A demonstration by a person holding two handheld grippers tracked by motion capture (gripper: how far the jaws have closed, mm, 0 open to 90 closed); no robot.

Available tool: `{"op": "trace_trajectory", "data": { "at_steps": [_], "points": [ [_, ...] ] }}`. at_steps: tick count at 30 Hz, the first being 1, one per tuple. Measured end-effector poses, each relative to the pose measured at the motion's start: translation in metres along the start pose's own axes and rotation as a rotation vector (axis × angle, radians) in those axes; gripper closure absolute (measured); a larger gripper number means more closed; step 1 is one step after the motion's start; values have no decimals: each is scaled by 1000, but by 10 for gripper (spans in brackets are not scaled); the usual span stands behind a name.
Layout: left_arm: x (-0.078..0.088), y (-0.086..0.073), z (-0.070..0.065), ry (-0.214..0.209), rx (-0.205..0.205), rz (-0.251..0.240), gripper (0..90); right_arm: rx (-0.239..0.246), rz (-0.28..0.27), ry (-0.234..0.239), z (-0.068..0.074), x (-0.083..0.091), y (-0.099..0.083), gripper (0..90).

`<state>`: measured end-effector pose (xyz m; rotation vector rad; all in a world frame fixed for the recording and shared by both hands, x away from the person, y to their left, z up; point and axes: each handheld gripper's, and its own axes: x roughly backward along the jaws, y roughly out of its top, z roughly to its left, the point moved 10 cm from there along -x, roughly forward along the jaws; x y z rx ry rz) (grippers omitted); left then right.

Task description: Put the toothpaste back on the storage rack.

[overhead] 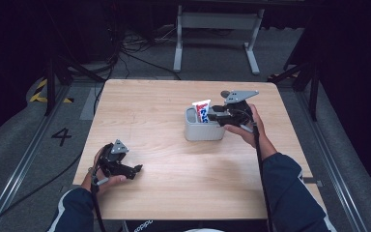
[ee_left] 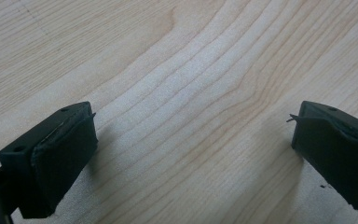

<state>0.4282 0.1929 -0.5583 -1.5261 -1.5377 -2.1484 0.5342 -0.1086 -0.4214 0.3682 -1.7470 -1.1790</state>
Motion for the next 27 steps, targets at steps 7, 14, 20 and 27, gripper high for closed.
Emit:
{"op": "trace_trajectory", "data": {
  "at_steps": [7, 14, 20, 27],
  "points": [
    [0, 0, 0, 0, 0, 0, 3, 14, -4, 0, 4, 2, 2, 556],
    [0, 0, 0, -2, 3, 1, 3, 27, -7, -4, 7, 8, 3, 550],
    [0, 0, 0, -2, 3, 1, 3, 33, -5, -13, 7, 16, 1, 542],
    [0, 0, 0, -1, 3, 1, 3, 52, -1, -19, 10, 24, -1, 534]
  ]
}}
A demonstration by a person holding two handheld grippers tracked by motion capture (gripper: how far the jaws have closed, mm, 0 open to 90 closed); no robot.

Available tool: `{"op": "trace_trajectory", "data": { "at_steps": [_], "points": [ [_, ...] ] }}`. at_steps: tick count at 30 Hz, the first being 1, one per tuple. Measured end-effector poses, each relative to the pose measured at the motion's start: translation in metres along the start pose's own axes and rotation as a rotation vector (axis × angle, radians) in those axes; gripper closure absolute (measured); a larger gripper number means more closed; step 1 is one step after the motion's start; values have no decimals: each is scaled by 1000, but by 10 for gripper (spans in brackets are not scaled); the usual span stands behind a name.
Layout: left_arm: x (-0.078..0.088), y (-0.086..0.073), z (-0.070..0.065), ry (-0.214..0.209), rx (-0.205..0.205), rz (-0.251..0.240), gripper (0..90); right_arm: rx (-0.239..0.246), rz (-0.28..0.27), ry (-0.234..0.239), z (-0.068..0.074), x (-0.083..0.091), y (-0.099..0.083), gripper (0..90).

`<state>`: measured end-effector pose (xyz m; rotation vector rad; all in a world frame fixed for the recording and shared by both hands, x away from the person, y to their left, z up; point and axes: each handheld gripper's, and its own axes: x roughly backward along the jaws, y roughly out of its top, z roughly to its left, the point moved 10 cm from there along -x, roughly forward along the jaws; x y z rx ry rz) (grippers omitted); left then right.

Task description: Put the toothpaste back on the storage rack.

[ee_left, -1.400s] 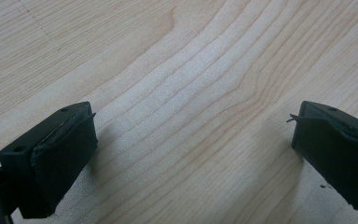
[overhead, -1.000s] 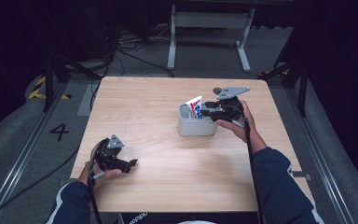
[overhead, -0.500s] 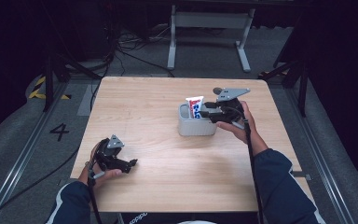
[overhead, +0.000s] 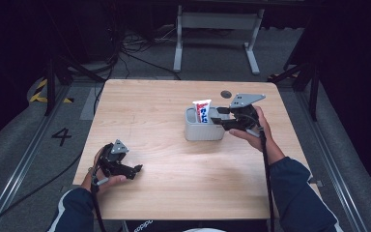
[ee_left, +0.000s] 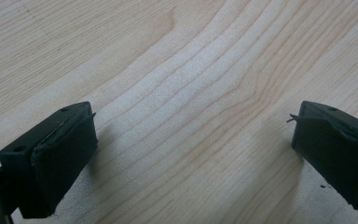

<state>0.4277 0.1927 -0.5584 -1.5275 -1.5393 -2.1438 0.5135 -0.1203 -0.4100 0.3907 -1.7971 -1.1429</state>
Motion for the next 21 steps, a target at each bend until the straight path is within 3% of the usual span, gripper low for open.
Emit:
{"op": "trace_trajectory", "data": {
  "at_steps": [21],
  "points": [
    [0, 0, 0, 1, 7, 1, 3, 55, 16, -48, 8, 29, -14, 448]
  ]
}}
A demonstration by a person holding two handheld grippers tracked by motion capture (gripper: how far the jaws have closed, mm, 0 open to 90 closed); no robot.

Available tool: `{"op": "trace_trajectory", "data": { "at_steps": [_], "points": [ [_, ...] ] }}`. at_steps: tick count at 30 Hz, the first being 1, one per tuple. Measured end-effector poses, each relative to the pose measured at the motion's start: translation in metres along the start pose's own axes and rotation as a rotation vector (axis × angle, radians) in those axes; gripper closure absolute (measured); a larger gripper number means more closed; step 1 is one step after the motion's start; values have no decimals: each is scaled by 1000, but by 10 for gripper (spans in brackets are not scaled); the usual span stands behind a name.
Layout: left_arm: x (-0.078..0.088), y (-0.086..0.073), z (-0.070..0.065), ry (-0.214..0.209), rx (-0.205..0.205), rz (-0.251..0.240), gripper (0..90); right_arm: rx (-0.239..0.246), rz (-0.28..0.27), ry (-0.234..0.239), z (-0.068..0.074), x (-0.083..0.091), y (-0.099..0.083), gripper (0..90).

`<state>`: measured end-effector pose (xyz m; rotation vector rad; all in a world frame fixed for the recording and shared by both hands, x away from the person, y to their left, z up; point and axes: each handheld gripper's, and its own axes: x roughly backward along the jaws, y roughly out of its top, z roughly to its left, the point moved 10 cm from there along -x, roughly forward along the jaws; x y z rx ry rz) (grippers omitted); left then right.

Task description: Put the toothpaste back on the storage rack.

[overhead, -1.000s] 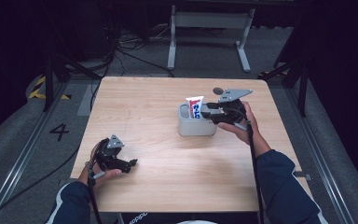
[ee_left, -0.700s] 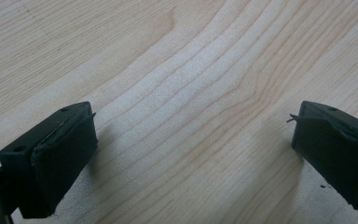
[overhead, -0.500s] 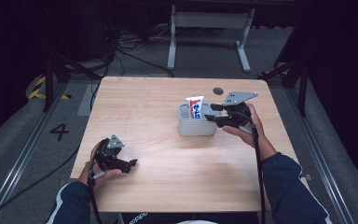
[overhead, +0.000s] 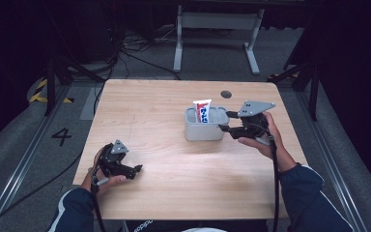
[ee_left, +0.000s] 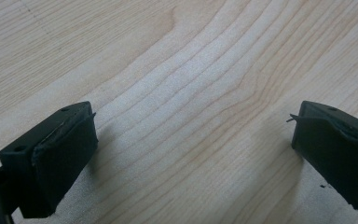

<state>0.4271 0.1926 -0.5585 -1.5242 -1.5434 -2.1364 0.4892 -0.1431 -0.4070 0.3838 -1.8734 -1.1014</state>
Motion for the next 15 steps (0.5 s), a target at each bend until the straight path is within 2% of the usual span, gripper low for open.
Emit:
{"op": "trace_trajectory", "data": {
  "at_steps": [9, 15],
  "points": [
    [0, 0, 0, 0, 1, 0, 3, 19, 7, -10, 3, 11, -9, 445],
    [0, 0, 0, 1, 0, -2, 3, 31, 33, -22, 3, 17, -22, 440]
  ]
}}
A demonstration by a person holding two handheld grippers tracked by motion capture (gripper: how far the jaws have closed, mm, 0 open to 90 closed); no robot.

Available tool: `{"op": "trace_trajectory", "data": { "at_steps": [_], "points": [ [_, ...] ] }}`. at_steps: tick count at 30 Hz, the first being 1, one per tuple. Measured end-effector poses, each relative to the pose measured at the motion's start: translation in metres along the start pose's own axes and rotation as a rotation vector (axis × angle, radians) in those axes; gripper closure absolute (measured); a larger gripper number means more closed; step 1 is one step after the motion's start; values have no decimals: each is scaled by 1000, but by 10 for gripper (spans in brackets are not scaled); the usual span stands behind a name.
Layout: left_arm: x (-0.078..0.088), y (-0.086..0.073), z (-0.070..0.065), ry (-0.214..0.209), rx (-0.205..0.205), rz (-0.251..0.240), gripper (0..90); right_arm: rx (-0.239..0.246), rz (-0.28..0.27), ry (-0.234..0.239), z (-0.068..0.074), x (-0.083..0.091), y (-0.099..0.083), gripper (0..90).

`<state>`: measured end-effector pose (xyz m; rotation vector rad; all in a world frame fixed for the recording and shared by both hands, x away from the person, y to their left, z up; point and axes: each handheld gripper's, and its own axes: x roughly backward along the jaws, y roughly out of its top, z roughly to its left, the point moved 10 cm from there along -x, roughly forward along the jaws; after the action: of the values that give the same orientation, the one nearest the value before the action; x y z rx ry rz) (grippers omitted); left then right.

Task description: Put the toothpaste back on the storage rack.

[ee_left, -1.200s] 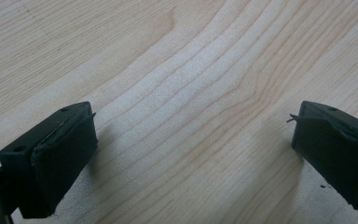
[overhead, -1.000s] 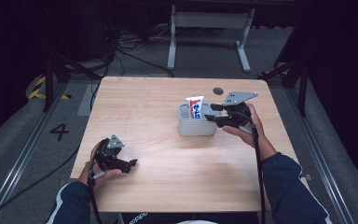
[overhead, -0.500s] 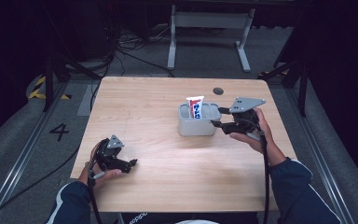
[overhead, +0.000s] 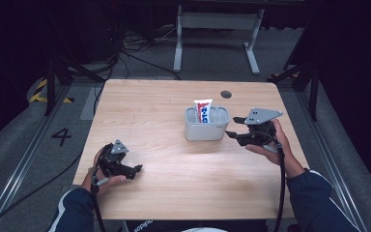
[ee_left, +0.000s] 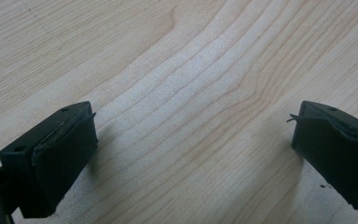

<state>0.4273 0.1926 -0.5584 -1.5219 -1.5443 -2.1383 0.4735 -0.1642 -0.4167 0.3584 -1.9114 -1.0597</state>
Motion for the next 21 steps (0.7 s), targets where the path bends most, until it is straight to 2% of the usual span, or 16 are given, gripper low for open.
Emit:
{"op": "trace_trajectory", "data": {
  "at_steps": [8, 16, 21],
  "points": [
    [0, 0, 0, 0, 2, 1, 3, -1, 33, -9, -1, 4, -18, 438],
    [0, 0, 0, 0, 0, 0, 3, -7, 90, -34, -3, 9, -50, 427],
    [0, 0, 0, 0, 0, 0, 3, -23, 106, -38, -4, 11, -64, 411]
  ]
}}
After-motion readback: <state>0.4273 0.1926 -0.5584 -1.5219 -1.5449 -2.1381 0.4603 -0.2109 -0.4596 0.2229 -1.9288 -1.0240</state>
